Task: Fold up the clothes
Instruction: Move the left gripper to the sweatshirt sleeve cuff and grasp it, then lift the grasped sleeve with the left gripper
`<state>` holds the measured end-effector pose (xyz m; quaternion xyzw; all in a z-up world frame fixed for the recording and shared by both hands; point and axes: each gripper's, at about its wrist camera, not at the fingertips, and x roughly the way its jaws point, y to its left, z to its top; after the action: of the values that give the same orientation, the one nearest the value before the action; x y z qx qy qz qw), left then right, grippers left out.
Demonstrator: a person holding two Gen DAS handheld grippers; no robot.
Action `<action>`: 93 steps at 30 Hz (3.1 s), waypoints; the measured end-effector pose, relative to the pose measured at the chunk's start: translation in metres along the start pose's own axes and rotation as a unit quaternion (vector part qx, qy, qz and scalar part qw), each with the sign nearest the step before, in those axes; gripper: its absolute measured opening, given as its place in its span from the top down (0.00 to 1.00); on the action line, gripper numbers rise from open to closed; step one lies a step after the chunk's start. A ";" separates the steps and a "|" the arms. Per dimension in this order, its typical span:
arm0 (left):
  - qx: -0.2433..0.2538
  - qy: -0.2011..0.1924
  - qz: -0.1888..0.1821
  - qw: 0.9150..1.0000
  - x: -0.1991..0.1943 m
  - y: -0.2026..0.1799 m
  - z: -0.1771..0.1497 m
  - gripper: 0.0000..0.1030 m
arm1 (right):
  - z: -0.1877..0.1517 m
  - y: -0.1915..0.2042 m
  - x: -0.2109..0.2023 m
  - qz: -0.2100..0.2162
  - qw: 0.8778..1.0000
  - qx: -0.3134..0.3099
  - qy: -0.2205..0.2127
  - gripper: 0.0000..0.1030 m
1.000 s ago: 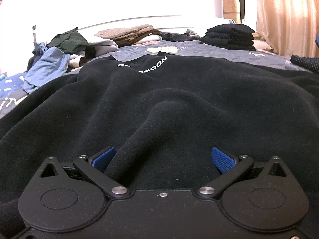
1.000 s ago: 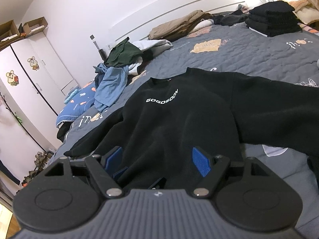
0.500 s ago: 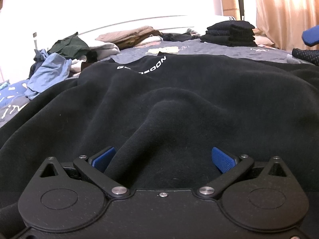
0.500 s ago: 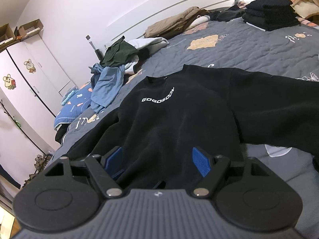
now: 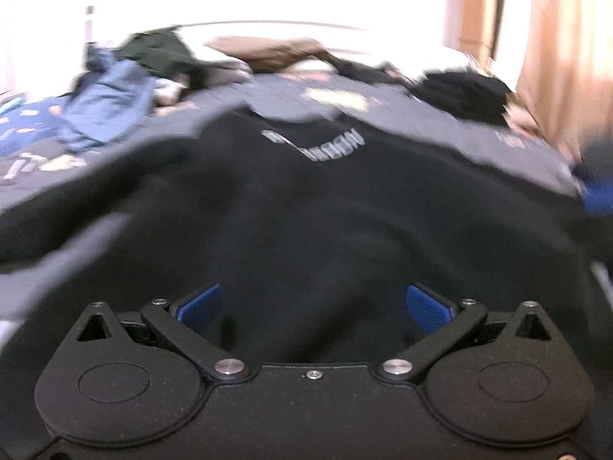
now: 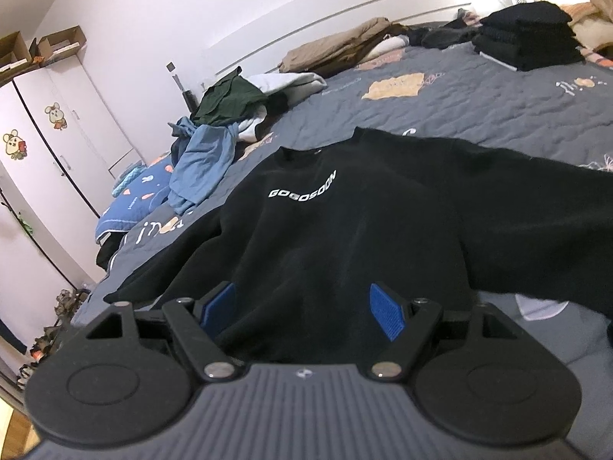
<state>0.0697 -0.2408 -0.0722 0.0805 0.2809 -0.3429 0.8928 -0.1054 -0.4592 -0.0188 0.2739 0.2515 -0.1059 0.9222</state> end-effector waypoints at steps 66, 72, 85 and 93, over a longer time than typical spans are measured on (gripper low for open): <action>-0.347 0.026 0.100 0.932 0.006 0.340 0.006 0.61 | -0.021 0.029 0.052 0.010 0.997 -0.063 0.037 0.25; -0.345 0.008 0.095 0.934 0.009 0.338 0.012 0.74 | -0.026 0.037 0.049 0.044 0.996 -0.077 0.031 0.25; -0.360 -0.001 0.099 0.928 0.019 0.337 0.011 0.68 | -0.029 0.062 0.041 0.112 0.990 -0.081 0.010 0.25; -0.305 -0.065 0.145 0.939 -0.015 0.345 0.044 0.90 | -0.032 0.061 0.045 0.101 0.991 -0.082 0.017 0.25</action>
<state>0.3070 0.0125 -0.0445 -0.1779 0.2986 -0.1121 0.9309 -0.0595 -0.3937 -0.0383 0.2231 0.2459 0.0136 0.9432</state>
